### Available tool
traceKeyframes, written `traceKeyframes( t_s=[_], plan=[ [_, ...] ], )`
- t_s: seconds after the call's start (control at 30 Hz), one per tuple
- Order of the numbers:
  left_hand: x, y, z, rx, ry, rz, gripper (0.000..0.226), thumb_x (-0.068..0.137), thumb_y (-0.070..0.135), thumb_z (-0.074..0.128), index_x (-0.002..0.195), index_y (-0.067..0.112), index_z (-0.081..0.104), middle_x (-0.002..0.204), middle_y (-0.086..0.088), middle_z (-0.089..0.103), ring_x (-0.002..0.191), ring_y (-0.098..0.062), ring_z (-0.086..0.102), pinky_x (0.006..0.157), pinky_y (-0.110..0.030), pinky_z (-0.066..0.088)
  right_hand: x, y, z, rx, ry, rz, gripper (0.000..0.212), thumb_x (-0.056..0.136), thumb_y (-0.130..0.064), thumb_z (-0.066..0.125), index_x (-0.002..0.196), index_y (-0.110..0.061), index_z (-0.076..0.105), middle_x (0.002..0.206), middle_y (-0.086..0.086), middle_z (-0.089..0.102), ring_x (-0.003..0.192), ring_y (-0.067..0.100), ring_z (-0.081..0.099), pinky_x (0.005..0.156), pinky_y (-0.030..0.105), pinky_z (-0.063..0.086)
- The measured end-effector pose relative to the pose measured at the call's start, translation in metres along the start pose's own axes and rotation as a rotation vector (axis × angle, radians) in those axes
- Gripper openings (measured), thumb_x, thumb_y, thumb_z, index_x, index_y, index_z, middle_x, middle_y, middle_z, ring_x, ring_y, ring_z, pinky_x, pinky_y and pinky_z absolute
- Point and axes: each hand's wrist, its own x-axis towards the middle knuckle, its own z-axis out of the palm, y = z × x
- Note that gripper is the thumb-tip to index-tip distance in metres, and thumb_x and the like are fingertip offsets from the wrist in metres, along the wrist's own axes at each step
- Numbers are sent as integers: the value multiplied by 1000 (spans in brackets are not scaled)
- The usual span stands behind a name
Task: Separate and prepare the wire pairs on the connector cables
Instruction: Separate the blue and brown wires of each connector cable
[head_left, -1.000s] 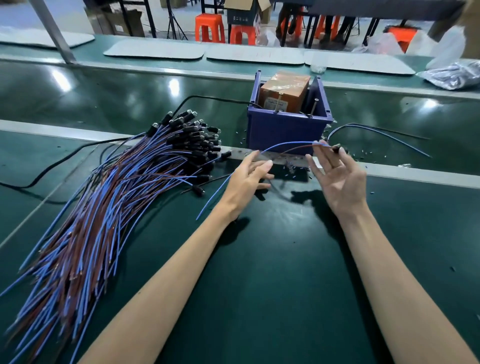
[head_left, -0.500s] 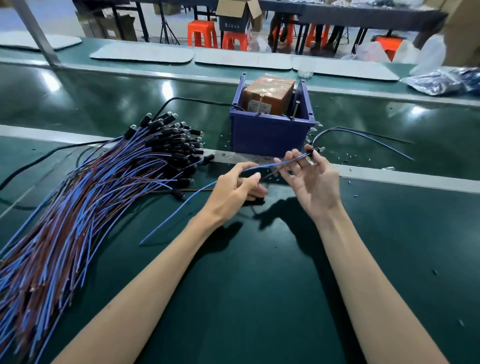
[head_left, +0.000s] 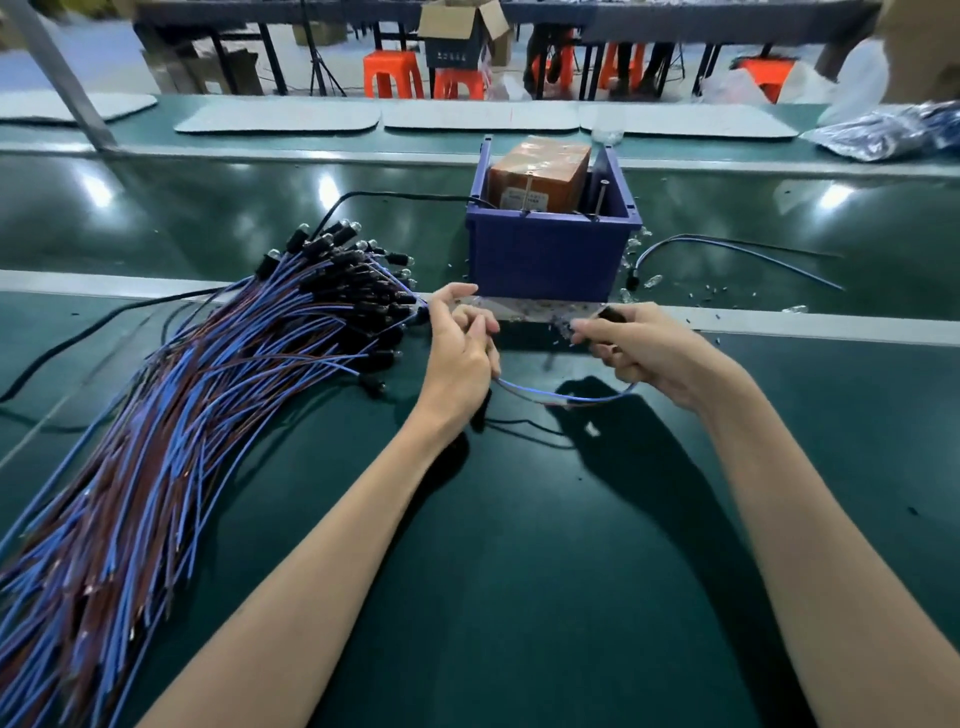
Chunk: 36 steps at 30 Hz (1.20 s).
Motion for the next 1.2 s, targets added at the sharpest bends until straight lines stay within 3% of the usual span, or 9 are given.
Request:
traceKeyframes(
  t_s=[0.17, 0.27, 0.37, 0.53, 0.7, 0.77, 0.87, 1.07, 1.2],
  plan=[
    [-7, 2, 5, 148, -232, 32, 30, 100, -1, 33, 117, 20, 20, 78, -5, 46, 57, -3, 41, 64, -18, 34, -3, -12, 29, 61, -13, -85, 24, 98, -26, 54, 83, -13, 67, 61, -6, 55, 42, 2, 35, 38, 11, 22],
    [-9, 5, 4, 123, -303, 8, 32, 103, 7, 31, 130, 18, 17, 74, -3, 51, 50, 5, 47, 57, -9, 36, -4, -16, 42, 123, 24, -146, 21, 99, -27, 52, 86, -18, 67, 69, -8, 61, 44, 2, 40, 40, 11, 25],
    [-7, 7, 1, 123, -321, -21, 13, 105, 16, 30, 113, 20, 39, 64, -1, 53, 43, 1, 42, 48, -12, 32, -5, -16, 50, 205, 48, -182, 20, 98, -25, 55, 87, -20, 71, 74, -7, 59, 46, 2, 39, 40, 11, 27],
    [-5, 6, -2, 83, -268, -84, 25, 103, 20, 38, 84, 24, 54, 49, 7, 53, 36, -5, 34, 37, -14, 27, -3, -10, 60, 328, 108, -196, 10, 92, -22, 63, 89, -15, 70, 64, -8, 54, 43, 0, 34, 39, 12, 24],
    [-5, 9, -1, 205, -332, -59, 29, 102, 20, 44, 94, 0, 64, 50, 6, 57, 33, -6, 36, 38, -15, 31, 3, -2, 61, 417, 131, -190, 7, 87, -16, 69, 86, -9, 67, 64, -1, 43, 43, 1, 29, 39, 13, 20],
    [-5, 11, -2, 193, -347, -47, 27, 102, 19, 43, 98, 5, 66, 54, 4, 58, 36, -6, 39, 42, -16, 34, 2, 3, 62, 481, 149, -201, 10, 86, -13, 69, 78, -10, 64, 56, -6, 44, 43, 1, 32, 38, 13, 23],
    [-4, 11, -2, 186, -366, -17, 27, 102, 18, 43, 89, 17, 66, 59, 7, 60, 42, -7, 45, 47, -17, 38, 2, 9, 65, 531, 187, -254, 16, 85, -11, 69, 72, -9, 61, 50, -5, 47, 41, 6, 40, 39, 15, 28],
    [6, 8, -3, -48, -63, -164, 25, 102, 19, 43, 101, 18, 68, 62, 6, 60, 48, -5, 47, 47, -16, 37, 8, 11, 67, 622, 237, -307, 18, 93, -13, 60, 76, -11, 56, 70, -2, 72, 63, 12, 71, 45, 16, 44],
    [21, 12, -3, -42, 45, -141, 29, 102, 16, 40, 91, 15, 67, 47, 11, 42, 40, -3, 34, 40, -14, 28, 21, 9, 63, 588, 384, -354, 22, 100, -15, 49, 81, -10, 59, 57, -4, 67, 51, 9, 64, 55, 17, 49]
  ],
)
